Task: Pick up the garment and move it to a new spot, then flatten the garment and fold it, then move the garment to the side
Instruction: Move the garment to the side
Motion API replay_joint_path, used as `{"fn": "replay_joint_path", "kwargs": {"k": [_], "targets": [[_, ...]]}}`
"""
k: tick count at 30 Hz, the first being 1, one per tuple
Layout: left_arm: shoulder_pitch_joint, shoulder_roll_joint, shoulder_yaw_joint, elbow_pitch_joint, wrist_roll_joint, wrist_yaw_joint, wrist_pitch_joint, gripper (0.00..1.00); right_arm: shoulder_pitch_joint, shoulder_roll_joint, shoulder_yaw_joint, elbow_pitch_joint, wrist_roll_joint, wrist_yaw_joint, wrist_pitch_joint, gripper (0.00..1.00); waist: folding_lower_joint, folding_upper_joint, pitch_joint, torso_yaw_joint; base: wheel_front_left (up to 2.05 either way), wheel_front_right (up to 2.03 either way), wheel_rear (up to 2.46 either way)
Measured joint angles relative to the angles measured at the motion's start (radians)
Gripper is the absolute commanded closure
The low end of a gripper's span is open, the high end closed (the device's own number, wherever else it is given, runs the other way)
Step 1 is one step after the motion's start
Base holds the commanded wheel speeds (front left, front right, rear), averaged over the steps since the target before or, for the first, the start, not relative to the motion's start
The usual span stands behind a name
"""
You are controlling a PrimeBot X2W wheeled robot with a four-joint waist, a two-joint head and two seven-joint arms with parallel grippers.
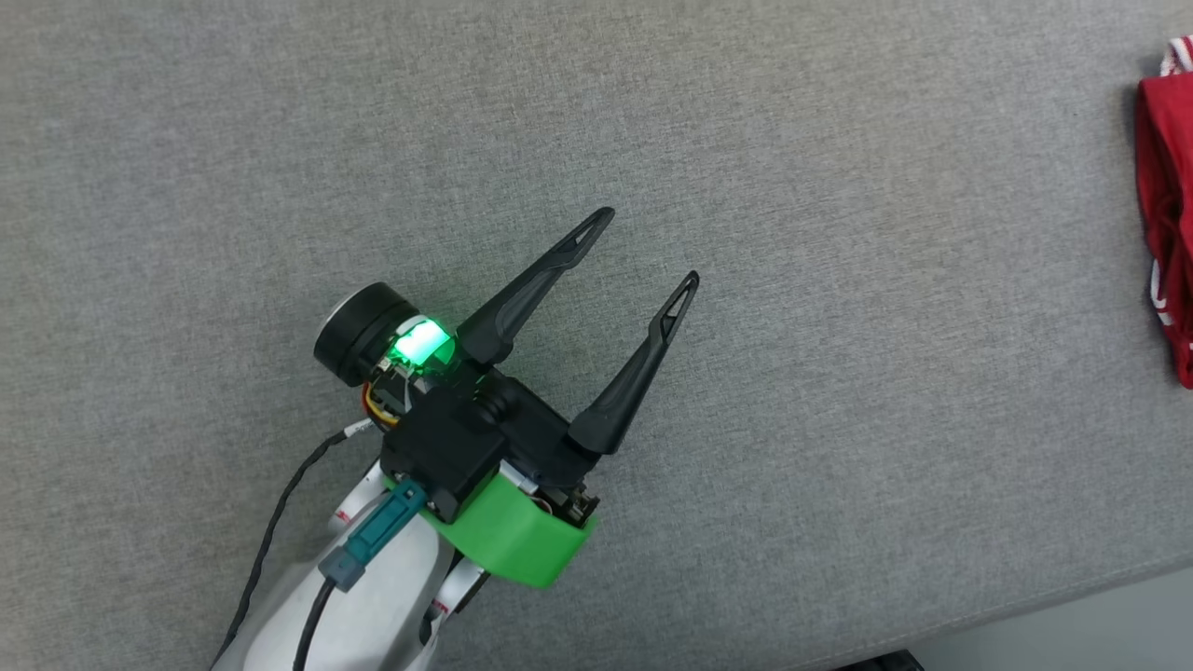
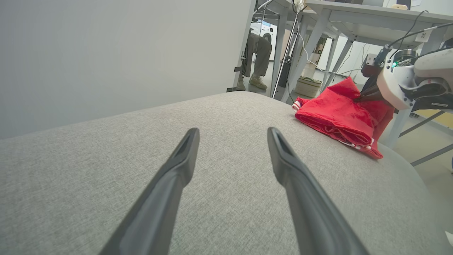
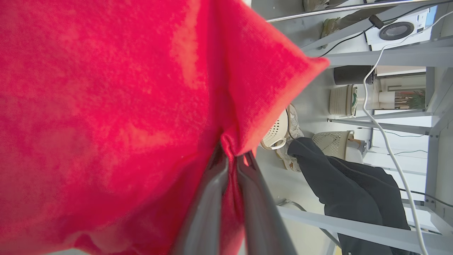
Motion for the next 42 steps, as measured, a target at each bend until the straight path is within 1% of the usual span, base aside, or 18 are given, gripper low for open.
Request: {"fn": "replay_joint_path", "kwargs": {"k": [5, 9, 10, 11, 12, 19, 22, 25, 31, 34, 40, 42], "targets": [[-0.005, 0.001, -0.001, -0.009, 0.003, 0.000, 0.000, 0.00, -0.050, 0.015, -0.011, 0.070, -0.033, 0.000, -0.037, 1.00, 0.0000, 0.0000, 0.033, 0.002, 0.00, 0.00, 0.00], [-0.005, 0.000, -0.002, -0.009, 0.002, 0.000, 0.000, 0.00, -0.092, 0.026, -0.017, 0.128, -0.040, 0.000, -0.084, 1.00, 0.0000, 0.0000, 0.036, 0.015, 0.00, 0.00, 0.00], [-0.005, -0.001, -0.002, -0.008, 0.002, 0.000, 0.000, 0.00, -0.100, 0.028, -0.018, 0.142, -0.043, 0.000, -0.090, 0.93, 0.0000, 0.0000, 0.035, 0.018, 0.00, 0.00, 0.00], [-0.005, -0.001, -0.003, -0.006, 0.002, 0.000, 0.000, 0.00, -0.111, 0.030, -0.019, 0.158, -0.051, 0.000, -0.099, 0.56, 0.0000, 0.0000, 0.032, 0.021, 0.00, 0.00, 0.00], [-0.005, -0.003, -0.003, -0.004, 0.001, 0.000, 0.000, 0.00, -0.119, 0.033, -0.023, 0.175, -0.055, 0.000, -0.108, 0.00, 0.0000, 0.0000, 0.028, 0.023, 0.00, 0.00, 0.00], [-0.003, -0.039, 0.007, 0.024, -0.014, 0.000, 0.000, 0.00, -0.157, 0.043, -0.003, 0.245, -0.066, 0.000, -0.179, 0.00, 0.0000, 0.0000, -0.024, 0.041, 0.00, 0.00, 0.00], [0.009, -0.049, 0.016, 0.052, -0.018, 0.000, 0.000, 0.00, -0.159, 0.058, 0.010, 0.242, -0.054, 0.000, -0.217, 0.00, 0.0000, 0.0000, -0.061, 0.049, 0.00, 0.00, 0.00], [0.036, -0.076, 0.054, 0.072, -0.026, 0.000, 0.000, 0.00, -0.159, 0.086, 0.013, 0.215, -0.026, 0.000, -0.248, 0.00, -0.0001, 0.0000, -0.105, 0.058, 0.00, 0.00, 0.00], [0.121, -0.115, 0.152, 0.116, -0.053, 0.000, 0.000, 0.00, -0.120, 0.159, -0.005, 0.101, 0.030, 0.000, -0.271, 0.00, -0.0001, -0.0001, -0.207, 0.079, 0.00, 0.00, 0.00], [0.168, -0.132, 0.210, 0.140, -0.063, 0.000, 0.000, 0.00, -0.055, 0.213, -0.029, 0.027, 0.063, 0.000, -0.273, 0.00, -0.0001, 0.0000, -0.268, 0.091, 0.00, 0.00, 0.00], [0.244, -0.158, 0.309, 0.165, -0.069, 0.000, 0.000, 0.00, 0.097, 0.326, -0.130, -0.140, 0.137, 0.000, -0.284, 0.00, -0.0001, 0.0000, -0.379, 0.119, 0.00, 0.00, 0.00], [0.265, -0.161, 0.331, 0.175, -0.069, 0.000, 0.000, 0.00, 0.163, 0.378, -0.169, -0.199, 0.157, 0.000, -0.290, 0.00, -0.0002, -0.0001, -0.413, 0.132, 0.00, 0.00, 0.00]]}}
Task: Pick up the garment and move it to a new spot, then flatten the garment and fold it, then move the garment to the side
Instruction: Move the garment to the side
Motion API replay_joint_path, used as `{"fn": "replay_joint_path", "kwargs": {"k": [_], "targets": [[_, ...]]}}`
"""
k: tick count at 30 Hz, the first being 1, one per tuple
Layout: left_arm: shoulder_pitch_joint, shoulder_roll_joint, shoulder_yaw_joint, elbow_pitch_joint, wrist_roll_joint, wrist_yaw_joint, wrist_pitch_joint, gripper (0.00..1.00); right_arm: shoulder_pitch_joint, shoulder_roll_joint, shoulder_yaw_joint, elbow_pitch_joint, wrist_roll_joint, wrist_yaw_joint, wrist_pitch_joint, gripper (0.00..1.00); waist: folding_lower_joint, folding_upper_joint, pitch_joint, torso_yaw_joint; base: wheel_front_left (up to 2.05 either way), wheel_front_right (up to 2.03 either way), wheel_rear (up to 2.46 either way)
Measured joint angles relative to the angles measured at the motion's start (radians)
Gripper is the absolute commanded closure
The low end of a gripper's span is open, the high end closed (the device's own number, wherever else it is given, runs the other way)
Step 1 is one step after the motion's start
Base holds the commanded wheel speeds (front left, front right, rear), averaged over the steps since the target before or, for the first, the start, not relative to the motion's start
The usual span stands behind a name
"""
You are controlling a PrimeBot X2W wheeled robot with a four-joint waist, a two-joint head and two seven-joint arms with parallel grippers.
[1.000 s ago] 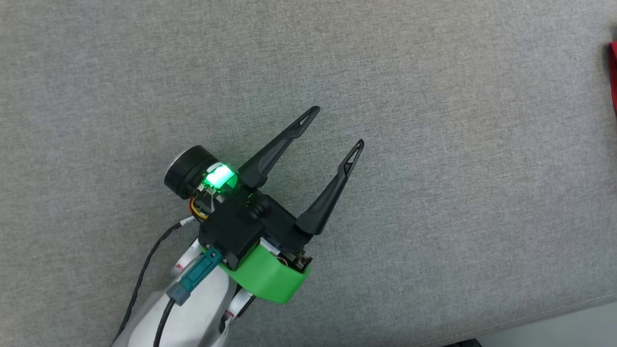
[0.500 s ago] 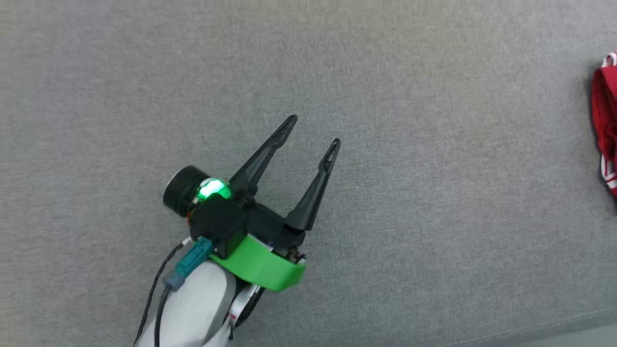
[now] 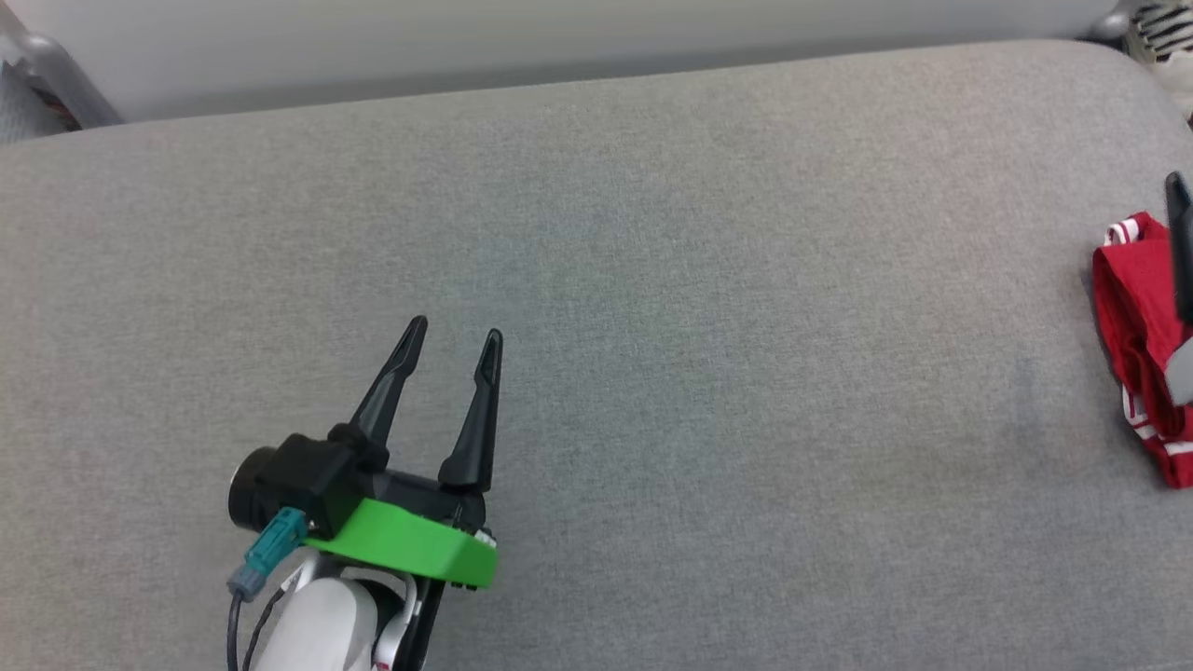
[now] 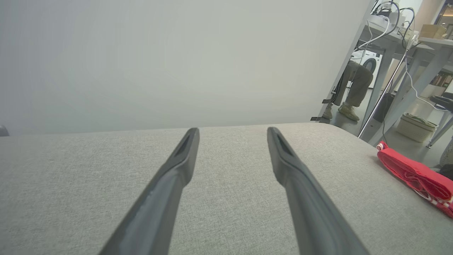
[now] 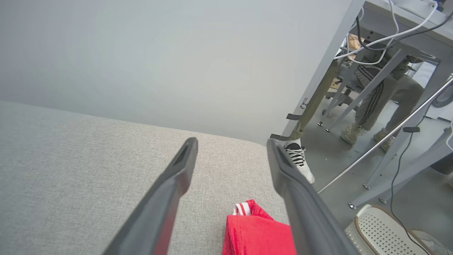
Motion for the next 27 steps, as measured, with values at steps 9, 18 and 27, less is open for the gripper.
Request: {"fn": "replay_joint_path", "kwargs": {"k": [9, 18, 27], "targets": [[0.074, -0.027, 0.019, 0.058, -0.015, 0.000, 0.000, 0.00, 0.316, 0.220, -0.111, -0.209, -0.082, 0.000, -0.066, 0.00, 0.0000, 0.0000, -0.102, 0.071, 0.00, 0.00, 0.00], [0.130, -0.033, 0.035, 0.109, 0.012, 0.000, 0.000, 0.00, 0.486, 0.385, -0.137, -0.275, -0.129, 0.000, -0.121, 0.00, 0.0000, 0.0000, -0.165, 0.129, 0.00, 0.00, 0.00], [0.163, -0.053, 0.072, 0.099, 0.041, 0.000, 0.000, 0.00, 0.527, 0.422, -0.139, -0.270, -0.142, 0.000, -0.134, 0.00, 0.0000, 0.0000, -0.201, 0.145, 0.00, 0.00, 0.00]]}}
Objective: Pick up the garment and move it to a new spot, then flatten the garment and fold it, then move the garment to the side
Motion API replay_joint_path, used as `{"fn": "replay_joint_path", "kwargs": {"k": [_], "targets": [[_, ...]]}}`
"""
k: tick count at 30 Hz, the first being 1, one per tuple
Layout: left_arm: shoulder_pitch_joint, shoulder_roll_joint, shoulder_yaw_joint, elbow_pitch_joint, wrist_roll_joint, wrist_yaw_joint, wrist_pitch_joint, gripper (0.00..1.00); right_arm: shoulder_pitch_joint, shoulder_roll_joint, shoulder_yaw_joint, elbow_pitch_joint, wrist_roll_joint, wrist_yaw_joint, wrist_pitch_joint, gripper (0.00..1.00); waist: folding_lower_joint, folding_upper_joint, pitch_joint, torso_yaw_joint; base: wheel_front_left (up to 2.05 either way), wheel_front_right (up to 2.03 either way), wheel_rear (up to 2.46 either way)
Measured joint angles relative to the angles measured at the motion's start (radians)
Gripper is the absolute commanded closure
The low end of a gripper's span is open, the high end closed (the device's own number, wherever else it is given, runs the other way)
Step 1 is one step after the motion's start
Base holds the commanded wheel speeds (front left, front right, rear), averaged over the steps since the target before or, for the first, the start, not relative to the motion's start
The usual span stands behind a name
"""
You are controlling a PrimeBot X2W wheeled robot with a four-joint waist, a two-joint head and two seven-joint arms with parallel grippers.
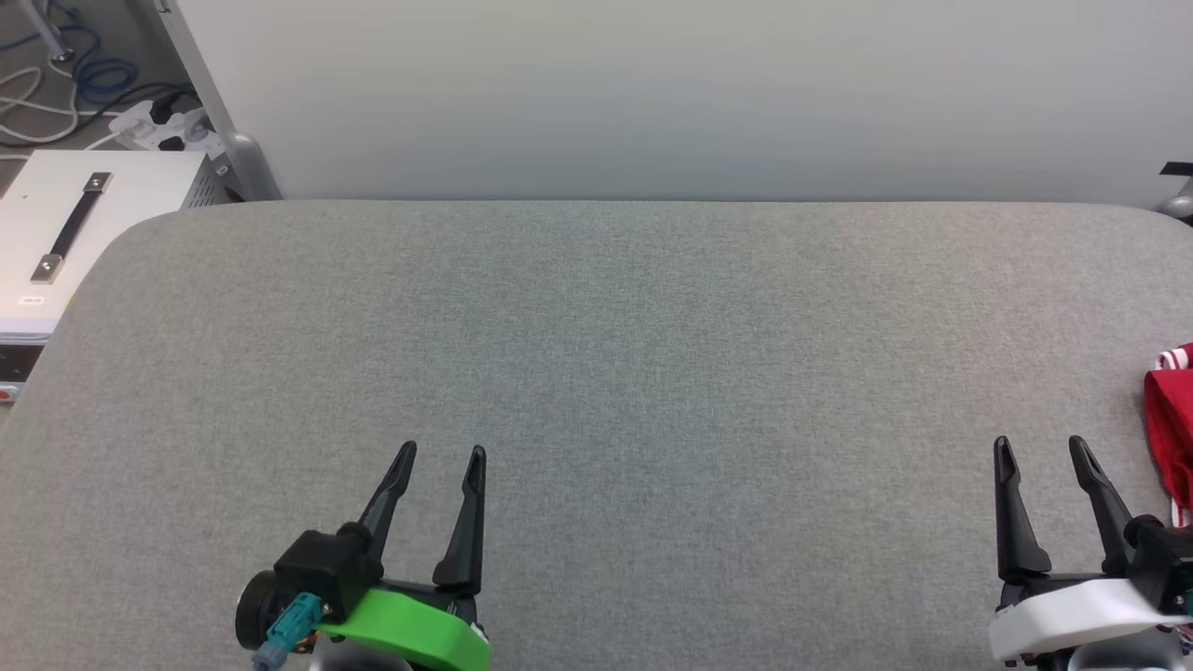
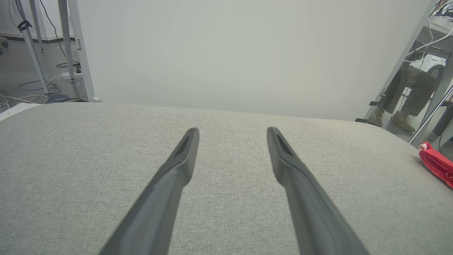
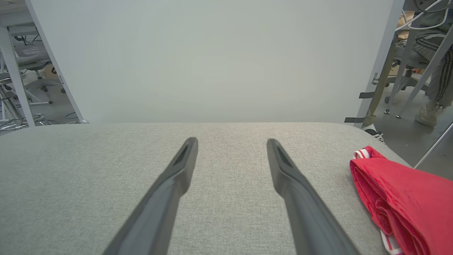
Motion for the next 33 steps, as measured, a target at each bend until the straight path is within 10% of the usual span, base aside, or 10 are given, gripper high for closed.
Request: {"fn": "replay_joint_path", "kwargs": {"k": [33], "targets": [[0.008, -0.011, 0.026, -0.006, 0.007, 0.000, 0.000, 0.00, 0.000, 0.020, 0.024, -0.019, 0.000, 0.000, -0.001, 0.00, 0.0000, 0.0000, -0.018, 0.004, 0.00, 0.00, 0.00]]}}
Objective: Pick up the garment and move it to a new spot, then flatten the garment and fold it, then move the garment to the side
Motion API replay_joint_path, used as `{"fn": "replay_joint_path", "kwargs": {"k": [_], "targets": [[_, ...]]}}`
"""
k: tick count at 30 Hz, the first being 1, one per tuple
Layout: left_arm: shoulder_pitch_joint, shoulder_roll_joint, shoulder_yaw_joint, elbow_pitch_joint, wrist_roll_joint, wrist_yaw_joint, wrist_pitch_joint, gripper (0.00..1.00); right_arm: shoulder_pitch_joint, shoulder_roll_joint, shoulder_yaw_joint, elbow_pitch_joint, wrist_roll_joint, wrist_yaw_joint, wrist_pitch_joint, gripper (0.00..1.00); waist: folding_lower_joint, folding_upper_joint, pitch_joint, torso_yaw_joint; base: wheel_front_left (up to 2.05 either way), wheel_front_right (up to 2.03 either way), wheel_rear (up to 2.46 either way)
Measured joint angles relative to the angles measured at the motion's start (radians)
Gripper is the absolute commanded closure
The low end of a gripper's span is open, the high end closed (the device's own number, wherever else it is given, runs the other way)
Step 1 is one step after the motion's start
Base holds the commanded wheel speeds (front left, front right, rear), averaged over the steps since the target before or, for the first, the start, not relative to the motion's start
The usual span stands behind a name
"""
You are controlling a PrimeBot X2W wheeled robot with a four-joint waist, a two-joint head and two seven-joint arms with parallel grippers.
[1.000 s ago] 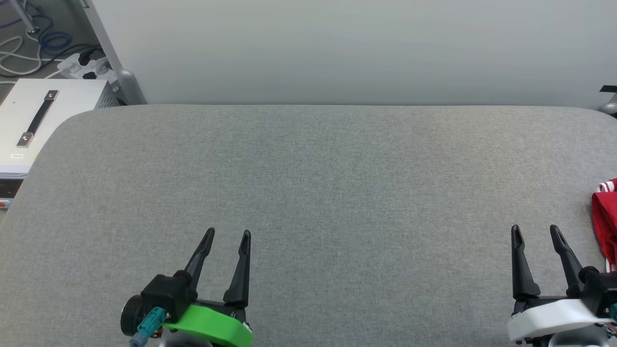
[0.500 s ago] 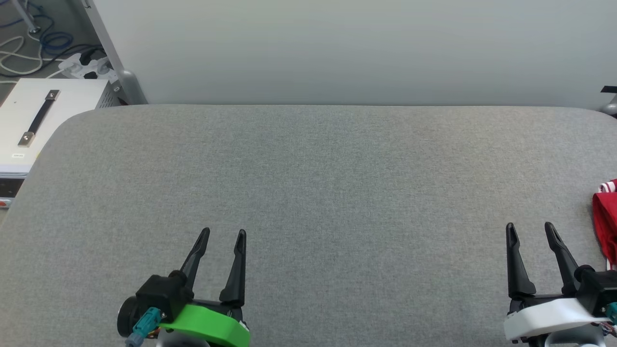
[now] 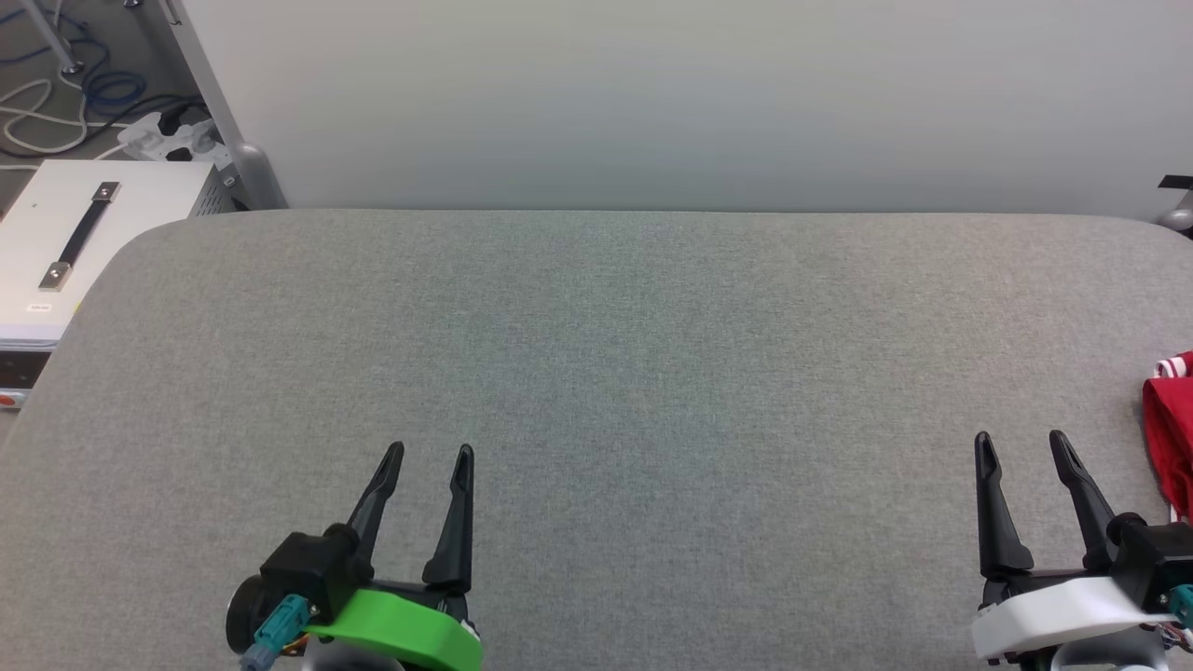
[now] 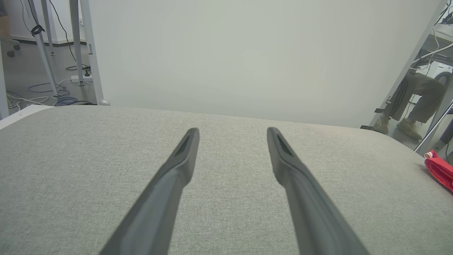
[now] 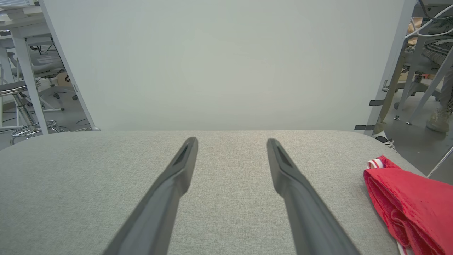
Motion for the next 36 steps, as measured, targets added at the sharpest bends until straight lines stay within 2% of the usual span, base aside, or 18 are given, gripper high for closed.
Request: {"fn": "replay_joint_path", "kwargs": {"k": [3, 4, 36], "targets": [[0.000, 0.000, -0.002, -0.005, -0.008, 0.000, 0.000, 0.00, 0.000, -0.001, 0.000, 0.000, 0.000, 0.000, -0.001, 0.00, 0.0000, 0.0000, 0.001, -0.001, 0.00, 0.00, 0.00], [0.000, 0.000, -0.002, -0.005, -0.012, 0.000, 0.001, 1.00, 0.000, 0.000, 0.000, 0.000, 0.000, 0.000, -0.001, 1.00, 0.0000, 0.0000, 0.001, -0.001, 0.00, 0.00, 0.00], [-0.002, 0.002, 0.024, -0.015, 0.034, 0.024, 0.054, 1.00, -0.002, 0.005, 0.012, -0.003, -0.021, 0.000, 0.055, 1.00, 0.0001, 0.0000, 0.003, -0.012, 0.00, 0.00, 0.00]]}}
